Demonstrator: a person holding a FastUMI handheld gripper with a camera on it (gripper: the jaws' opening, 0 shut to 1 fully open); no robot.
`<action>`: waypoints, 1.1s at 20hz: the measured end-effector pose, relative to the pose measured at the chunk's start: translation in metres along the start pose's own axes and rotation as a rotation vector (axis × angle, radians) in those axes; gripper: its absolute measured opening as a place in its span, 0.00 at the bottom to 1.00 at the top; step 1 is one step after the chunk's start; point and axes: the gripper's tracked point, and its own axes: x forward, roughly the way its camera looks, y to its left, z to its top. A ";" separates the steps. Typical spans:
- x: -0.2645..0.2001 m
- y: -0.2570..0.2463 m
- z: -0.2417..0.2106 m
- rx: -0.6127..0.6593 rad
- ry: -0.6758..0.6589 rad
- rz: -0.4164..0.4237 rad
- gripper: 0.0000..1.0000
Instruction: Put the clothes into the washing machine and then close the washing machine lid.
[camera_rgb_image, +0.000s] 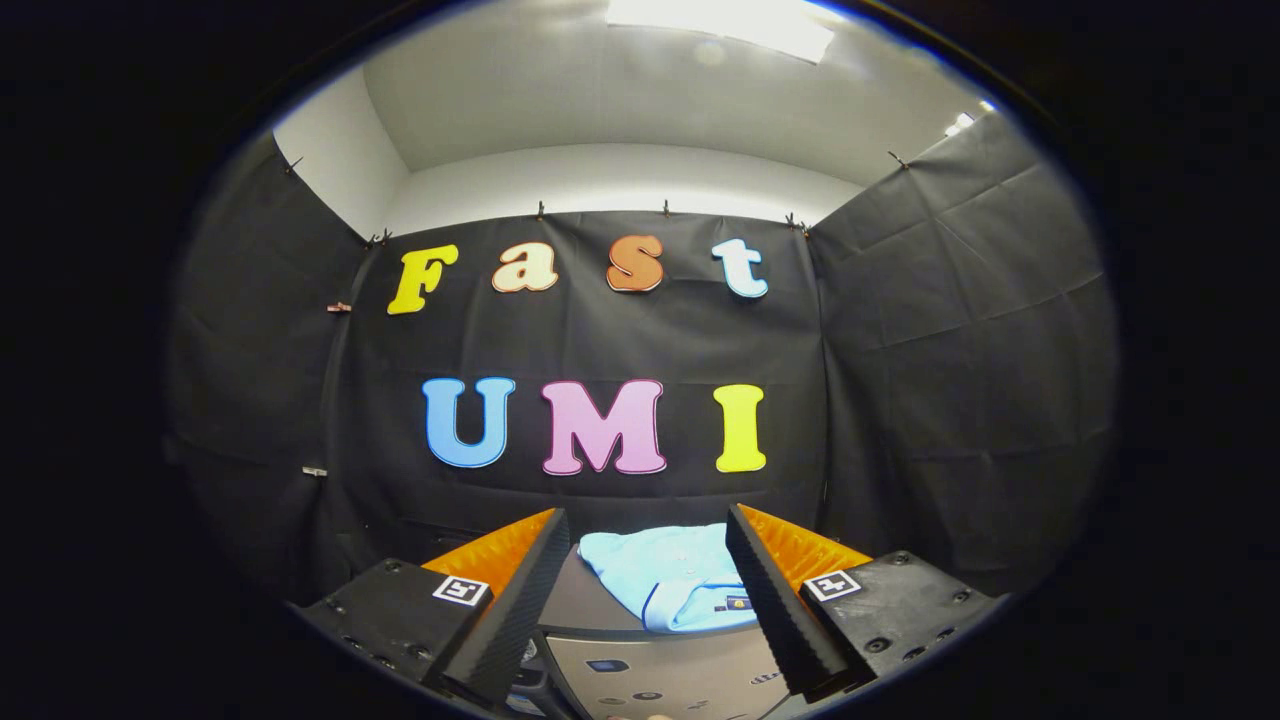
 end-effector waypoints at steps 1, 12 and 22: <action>0.002 0.000 -0.003 0.001 0.007 -0.001 0.98; 0.064 -0.014 -0.004 0.011 0.041 -0.041 0.98; 0.175 -0.033 -0.048 0.062 0.215 -0.055 0.98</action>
